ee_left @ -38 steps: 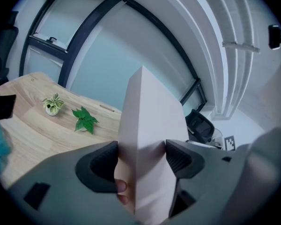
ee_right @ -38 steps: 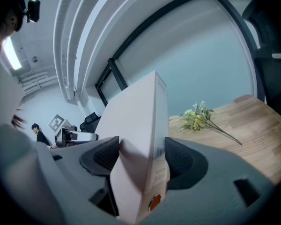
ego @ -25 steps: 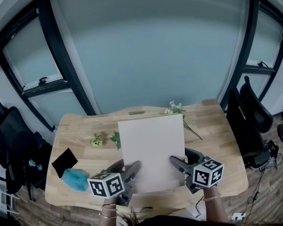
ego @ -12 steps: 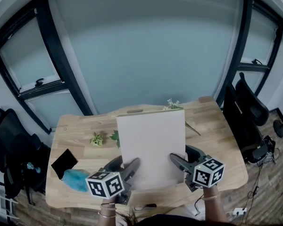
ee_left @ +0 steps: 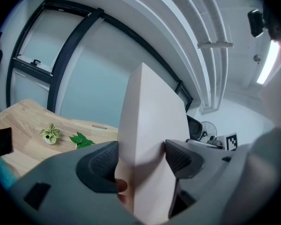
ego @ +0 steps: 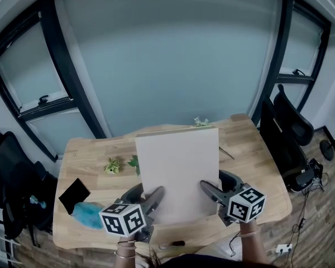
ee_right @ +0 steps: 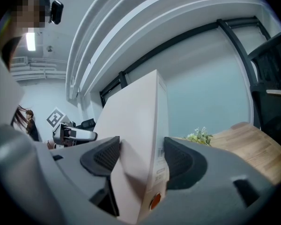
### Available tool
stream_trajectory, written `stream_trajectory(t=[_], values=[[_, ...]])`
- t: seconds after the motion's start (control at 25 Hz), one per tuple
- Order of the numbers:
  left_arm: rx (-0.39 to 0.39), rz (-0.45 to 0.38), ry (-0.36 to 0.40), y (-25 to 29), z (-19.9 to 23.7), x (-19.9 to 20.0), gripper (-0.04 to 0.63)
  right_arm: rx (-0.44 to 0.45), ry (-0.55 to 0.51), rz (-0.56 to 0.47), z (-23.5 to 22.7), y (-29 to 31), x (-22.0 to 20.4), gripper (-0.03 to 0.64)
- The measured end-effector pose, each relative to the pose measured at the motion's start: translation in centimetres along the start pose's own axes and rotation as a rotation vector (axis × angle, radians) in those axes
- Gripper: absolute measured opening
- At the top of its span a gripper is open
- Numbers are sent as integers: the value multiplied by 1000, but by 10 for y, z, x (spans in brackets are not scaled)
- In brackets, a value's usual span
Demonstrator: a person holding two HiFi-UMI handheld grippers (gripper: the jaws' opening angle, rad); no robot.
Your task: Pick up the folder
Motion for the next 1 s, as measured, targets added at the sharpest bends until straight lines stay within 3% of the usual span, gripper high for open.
stream_trajectory(t=[1.0], values=[[50, -42, 47, 9, -70, -6, 305, 56, -88, -14, -34, -50, 21, 293]])
Point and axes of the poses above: the fingertips, and each gripper's own axes: y forward along the fingers, z to its left, x out of its top, the point moved 8 cm from there along -y, backward along the fingers, and after that the axes turned 1 degree about x, right-handed, at the moved point
